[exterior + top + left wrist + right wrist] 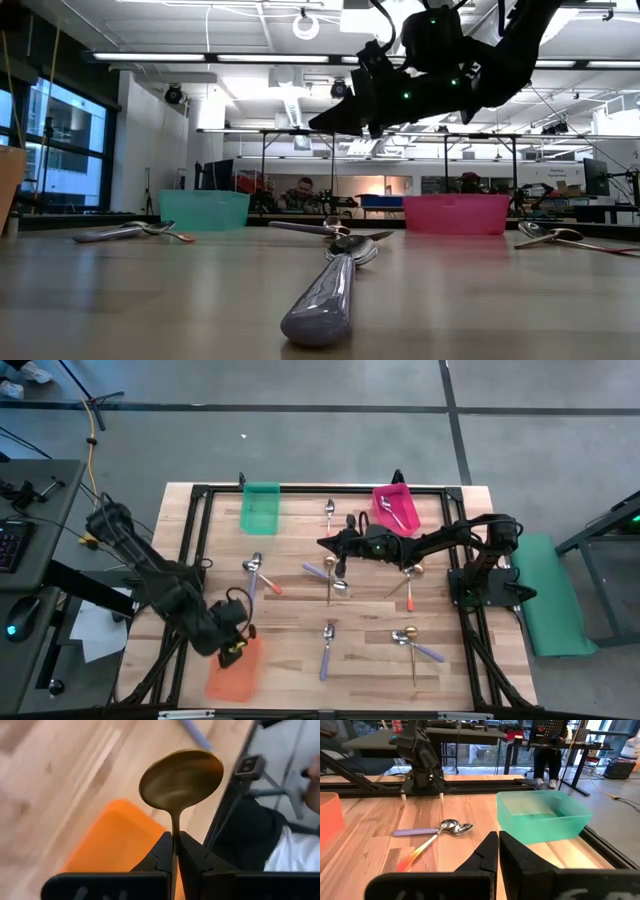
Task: Sort silverware by color (type)
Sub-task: Put the gold spoon into the orange bin
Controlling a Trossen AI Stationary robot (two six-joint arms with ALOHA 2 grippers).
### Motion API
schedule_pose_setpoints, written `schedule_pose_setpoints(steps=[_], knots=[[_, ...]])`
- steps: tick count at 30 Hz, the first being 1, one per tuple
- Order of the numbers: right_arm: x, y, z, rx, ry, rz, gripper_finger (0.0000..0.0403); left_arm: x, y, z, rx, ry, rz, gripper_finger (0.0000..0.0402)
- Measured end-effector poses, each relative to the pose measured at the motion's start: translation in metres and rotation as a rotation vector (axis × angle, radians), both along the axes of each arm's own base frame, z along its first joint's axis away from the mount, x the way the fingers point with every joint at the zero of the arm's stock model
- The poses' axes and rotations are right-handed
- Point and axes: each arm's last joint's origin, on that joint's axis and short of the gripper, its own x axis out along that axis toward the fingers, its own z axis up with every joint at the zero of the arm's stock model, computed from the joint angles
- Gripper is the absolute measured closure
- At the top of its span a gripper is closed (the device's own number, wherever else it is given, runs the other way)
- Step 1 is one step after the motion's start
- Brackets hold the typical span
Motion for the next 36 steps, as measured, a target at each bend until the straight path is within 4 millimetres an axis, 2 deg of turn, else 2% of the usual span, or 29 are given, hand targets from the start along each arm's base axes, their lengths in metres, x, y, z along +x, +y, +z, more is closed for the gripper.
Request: schedule_pose_setpoints(steps=[5, 15, 25, 36], knots=[[0.0, 0.004, -0.001, 0.002, 0.015, 0.011, 0.0403, 0.007, -0.009, -0.018, -0.037, 0.094, 0.162, 0.0401], [0.002, 0.016, -0.004, 0.002, 0.037, 0.046, 0.0403, 0.009, -0.036, -0.054, -0.045, 0.249, 0.277, 0.0401], [0.002, 0.023, -0.004, 0.0, 0.041, 0.06, 0.0403, 0.004, -0.056, -0.083, 0.001, 0.35, 0.284, 0.0401], [0.002, 0.025, -0.004, 0.002, 0.039, 0.062, 0.0403, 0.009, -0.058, -0.097, 0.051, 0.379, 0.214, 0.0401]])
